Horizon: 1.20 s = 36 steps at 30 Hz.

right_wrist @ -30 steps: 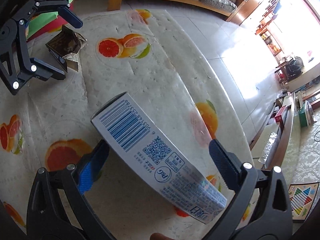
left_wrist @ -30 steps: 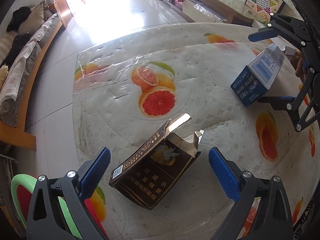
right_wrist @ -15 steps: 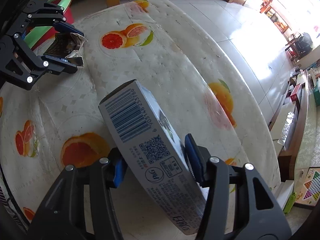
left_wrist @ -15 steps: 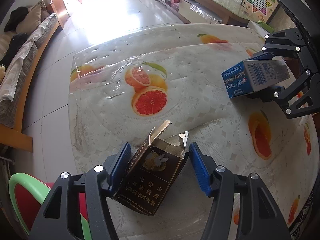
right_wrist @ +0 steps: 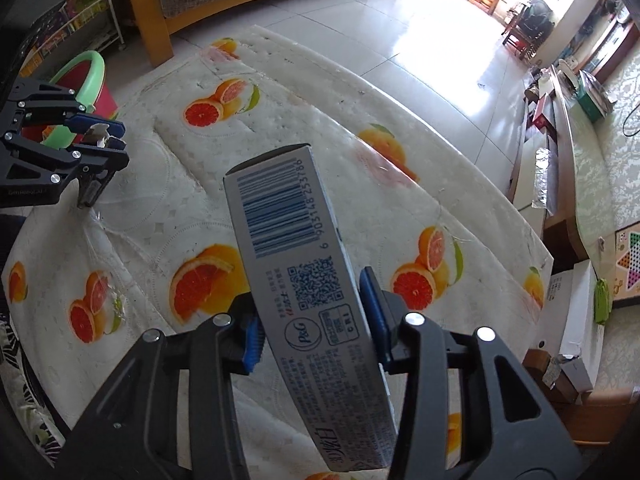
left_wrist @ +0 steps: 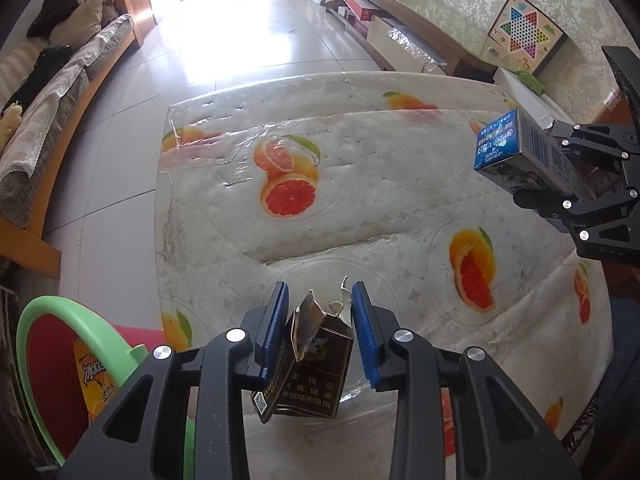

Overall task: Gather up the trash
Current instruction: 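Grasp brown cigarette pack with left tool while right tool grasps blue-white milk box, then carry the cigarette pack and milk box over the red bin with both tools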

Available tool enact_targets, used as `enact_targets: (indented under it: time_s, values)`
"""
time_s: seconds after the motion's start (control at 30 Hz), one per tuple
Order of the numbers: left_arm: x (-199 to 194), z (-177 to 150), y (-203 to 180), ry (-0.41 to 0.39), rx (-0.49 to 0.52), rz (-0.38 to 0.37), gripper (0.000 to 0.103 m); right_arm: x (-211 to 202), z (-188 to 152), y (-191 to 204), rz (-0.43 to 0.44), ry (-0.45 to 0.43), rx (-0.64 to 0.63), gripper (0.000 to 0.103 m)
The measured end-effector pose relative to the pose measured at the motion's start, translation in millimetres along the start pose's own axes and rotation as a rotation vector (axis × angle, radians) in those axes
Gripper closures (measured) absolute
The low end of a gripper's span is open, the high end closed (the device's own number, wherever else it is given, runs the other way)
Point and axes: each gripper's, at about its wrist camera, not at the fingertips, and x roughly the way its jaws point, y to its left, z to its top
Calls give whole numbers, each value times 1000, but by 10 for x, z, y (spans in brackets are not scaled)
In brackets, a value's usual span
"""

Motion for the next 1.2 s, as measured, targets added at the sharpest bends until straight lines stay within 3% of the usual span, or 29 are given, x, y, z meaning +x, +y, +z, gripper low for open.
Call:
enact_targets:
  time_s: [0.07, 0.1, 0.37, 0.73, 0.97, 1.2]
  values:
    - [-151, -3, -10, -33, -24, -5, 83, -168, -25, 15, -15, -28, 20, 61]
    - [-223, -5, -13, -46, -37, -1, 99, -219, -14, -7, -22, -43, 30, 61]
    - [-572, -136, 30, -91, -107, -34, 99, -522, -82, -68, -56, -110, 140, 61]
    - [-1060, -227, 30, -170, -157, -105, 100, -786, -191, 95, -54, -159, 155, 61]
    - [-1532, -197, 56, -265, -153, -69, 100, -1038, -45, 273, -41, -228, 153, 61]
    - [-1941, -388, 406, -320, -200, 25, 100, -1236, 296, 703, 3, -296, 108, 61]
